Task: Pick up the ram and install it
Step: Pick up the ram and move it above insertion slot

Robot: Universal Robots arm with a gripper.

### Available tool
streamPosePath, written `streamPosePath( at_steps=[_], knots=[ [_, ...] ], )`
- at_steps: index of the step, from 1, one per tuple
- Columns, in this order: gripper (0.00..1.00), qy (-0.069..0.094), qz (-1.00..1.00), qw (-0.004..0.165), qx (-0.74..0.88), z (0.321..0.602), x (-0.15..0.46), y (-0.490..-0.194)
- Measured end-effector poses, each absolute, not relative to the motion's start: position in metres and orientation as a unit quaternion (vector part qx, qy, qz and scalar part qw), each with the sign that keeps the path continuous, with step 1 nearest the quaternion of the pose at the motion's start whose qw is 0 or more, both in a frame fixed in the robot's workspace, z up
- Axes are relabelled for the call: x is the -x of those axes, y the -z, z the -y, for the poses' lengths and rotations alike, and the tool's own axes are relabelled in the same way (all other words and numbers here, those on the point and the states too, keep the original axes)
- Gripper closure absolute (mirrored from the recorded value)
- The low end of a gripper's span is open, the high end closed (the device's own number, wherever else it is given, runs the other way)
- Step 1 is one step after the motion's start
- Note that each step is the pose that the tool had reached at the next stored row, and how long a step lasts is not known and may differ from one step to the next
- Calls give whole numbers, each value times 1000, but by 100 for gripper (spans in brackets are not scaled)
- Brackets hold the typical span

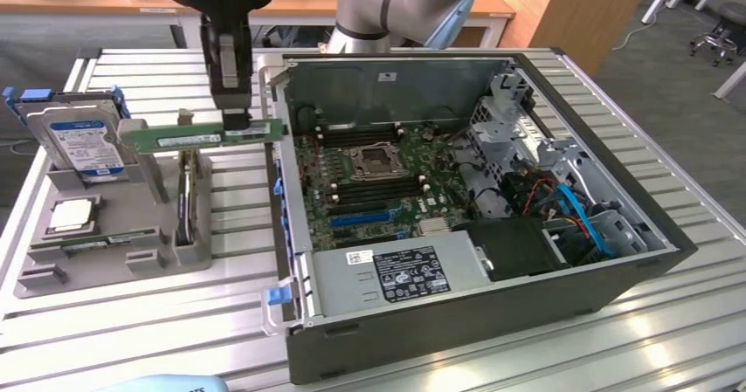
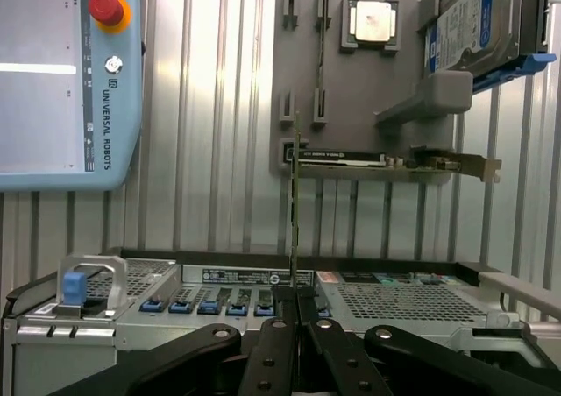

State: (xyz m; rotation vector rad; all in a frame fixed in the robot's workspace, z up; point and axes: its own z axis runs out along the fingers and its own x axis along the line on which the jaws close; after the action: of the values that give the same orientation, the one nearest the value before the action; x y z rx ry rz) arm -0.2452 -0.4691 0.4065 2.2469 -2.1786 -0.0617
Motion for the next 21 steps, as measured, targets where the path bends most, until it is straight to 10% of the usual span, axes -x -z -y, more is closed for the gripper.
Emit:
streamPosePath(
  at_steps=[21],
  knots=[
    [88, 20, 696, 6, -718, 469, 209, -406]
  ],
)
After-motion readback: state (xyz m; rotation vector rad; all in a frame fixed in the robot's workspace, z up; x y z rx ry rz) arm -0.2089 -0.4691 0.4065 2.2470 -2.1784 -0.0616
